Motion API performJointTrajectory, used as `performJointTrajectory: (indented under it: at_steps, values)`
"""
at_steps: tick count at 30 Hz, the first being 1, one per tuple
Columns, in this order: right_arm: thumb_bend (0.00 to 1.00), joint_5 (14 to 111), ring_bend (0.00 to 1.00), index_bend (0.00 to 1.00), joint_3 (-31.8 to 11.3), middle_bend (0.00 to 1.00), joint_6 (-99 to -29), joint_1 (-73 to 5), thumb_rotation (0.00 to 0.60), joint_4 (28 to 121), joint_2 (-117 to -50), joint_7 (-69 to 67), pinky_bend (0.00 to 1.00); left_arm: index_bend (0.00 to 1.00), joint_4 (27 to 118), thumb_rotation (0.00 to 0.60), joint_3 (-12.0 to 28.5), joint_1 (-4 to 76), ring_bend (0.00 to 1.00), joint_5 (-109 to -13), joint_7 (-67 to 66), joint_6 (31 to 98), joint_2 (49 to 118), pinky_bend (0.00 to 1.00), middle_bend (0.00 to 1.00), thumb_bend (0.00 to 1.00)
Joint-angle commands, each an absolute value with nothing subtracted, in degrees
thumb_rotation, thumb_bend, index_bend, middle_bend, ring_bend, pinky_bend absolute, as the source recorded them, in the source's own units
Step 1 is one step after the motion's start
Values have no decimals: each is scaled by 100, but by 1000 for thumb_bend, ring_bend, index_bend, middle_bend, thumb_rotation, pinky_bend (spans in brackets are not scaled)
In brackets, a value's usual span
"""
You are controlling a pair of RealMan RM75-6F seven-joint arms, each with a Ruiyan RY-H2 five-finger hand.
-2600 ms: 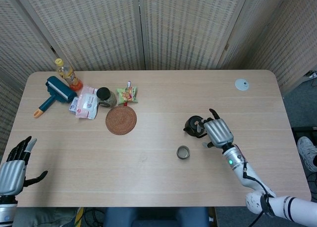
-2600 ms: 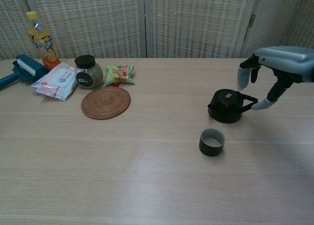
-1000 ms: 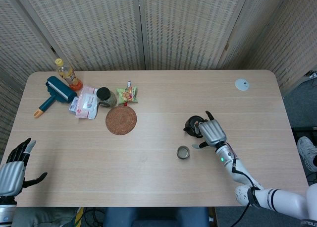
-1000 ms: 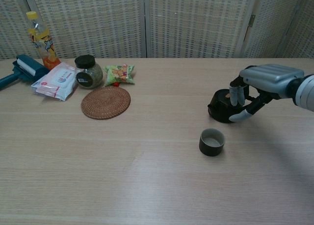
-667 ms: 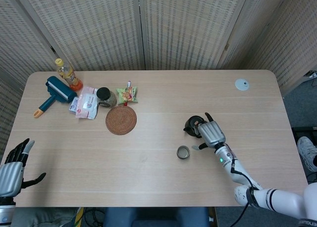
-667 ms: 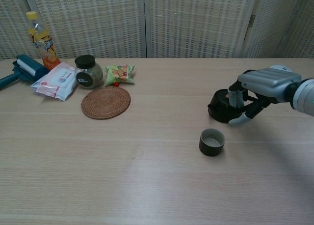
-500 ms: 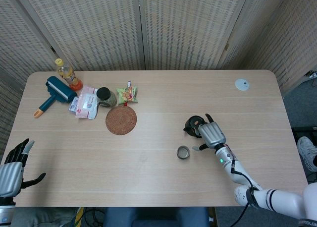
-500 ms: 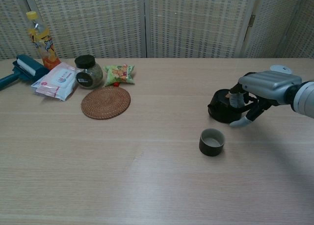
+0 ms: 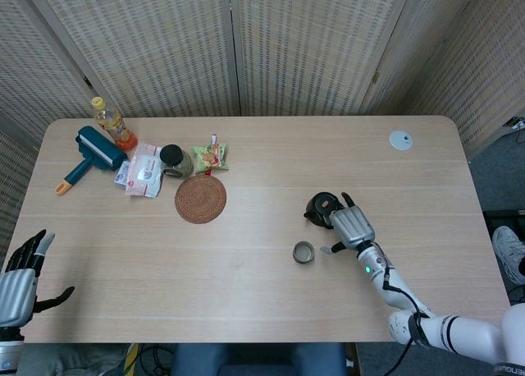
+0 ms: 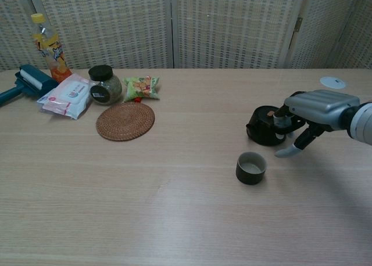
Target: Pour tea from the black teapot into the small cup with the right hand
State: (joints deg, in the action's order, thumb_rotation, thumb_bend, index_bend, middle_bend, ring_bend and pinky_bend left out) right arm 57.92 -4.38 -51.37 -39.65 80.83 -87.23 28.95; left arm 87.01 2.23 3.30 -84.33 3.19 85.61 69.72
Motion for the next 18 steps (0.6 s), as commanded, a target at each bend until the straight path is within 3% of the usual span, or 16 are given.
performJointTrajectory:
  at_steps: [1,12,18]
  values:
    - [0,5773,369,475,-422,493,-5132,-3967,355,8083,-8731,2927,0,20,8698,600,223,326,3,-8432,322,8564,6969,71,0,181]
    - [0,5663,383,497,-345,520,-5153,-3954,366,8078,-8773,3098,0,20,8666,600,225,309,3,-8431,359,8574,6967,71,0,181]
    - [0,5548,454,567,-364,583,-5170,-3973,426,8065,-8800,3201,0,20,8664,600,232,304,3,-8435,374,8588,6955,69,0,181]
